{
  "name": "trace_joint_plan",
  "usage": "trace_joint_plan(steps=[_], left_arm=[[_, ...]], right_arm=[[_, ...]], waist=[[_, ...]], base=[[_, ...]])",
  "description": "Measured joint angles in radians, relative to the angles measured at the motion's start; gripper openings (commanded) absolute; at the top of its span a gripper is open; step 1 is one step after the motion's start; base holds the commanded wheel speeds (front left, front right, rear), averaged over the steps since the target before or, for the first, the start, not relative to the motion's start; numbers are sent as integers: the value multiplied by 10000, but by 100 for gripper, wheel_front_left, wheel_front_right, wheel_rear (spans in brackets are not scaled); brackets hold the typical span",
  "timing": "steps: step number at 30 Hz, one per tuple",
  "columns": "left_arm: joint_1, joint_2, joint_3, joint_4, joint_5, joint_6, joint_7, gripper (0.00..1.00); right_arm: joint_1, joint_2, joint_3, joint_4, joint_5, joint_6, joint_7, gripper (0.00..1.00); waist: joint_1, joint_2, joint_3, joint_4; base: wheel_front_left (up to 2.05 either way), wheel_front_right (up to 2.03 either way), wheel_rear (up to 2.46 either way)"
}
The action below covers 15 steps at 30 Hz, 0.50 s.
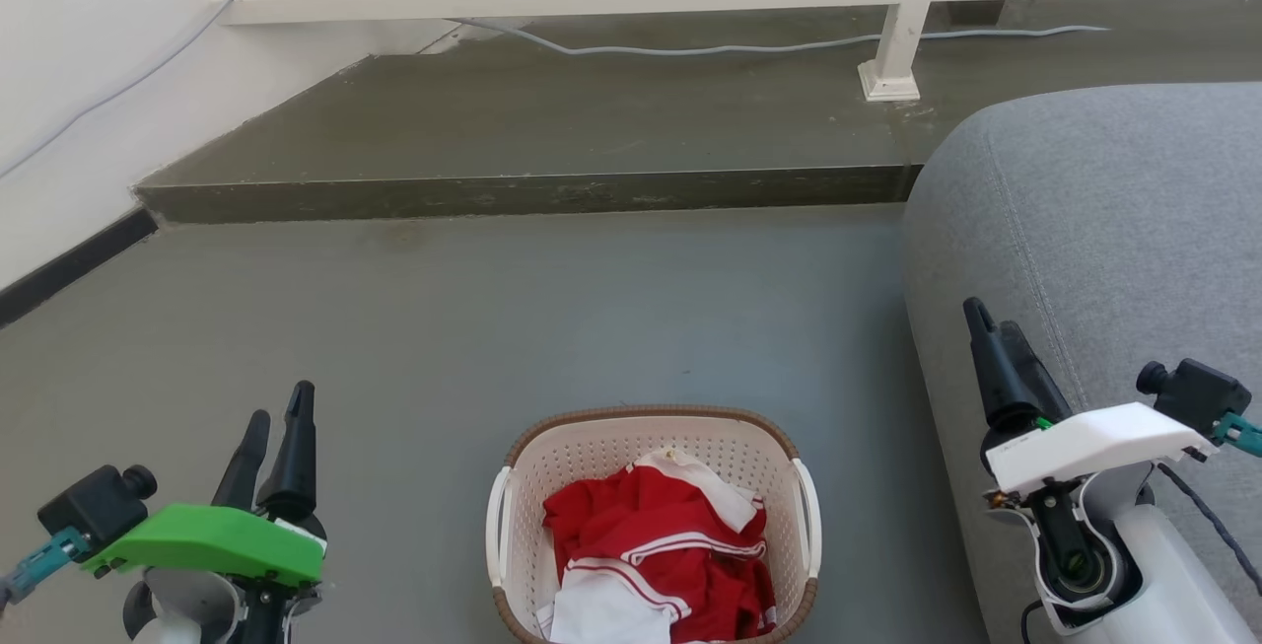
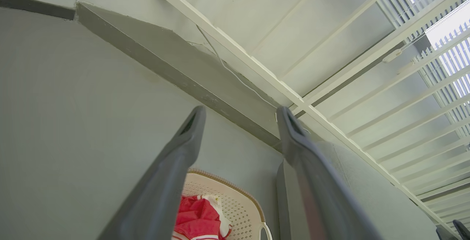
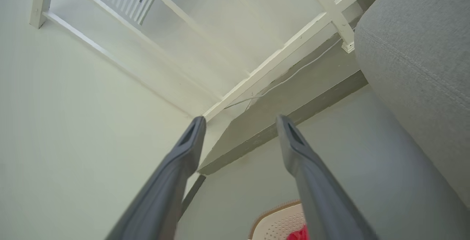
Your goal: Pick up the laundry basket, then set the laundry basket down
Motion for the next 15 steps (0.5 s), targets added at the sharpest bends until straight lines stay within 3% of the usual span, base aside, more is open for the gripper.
trace_joint_plan(steps=[15], left_arm=[[-174,-12,-194,-35,1856,0,-500,100]], right_arm=[[-330,102,407,107,-2157,-322,-309,100]], waist=[[0,0,35,11]], base=[[0,0,0]])
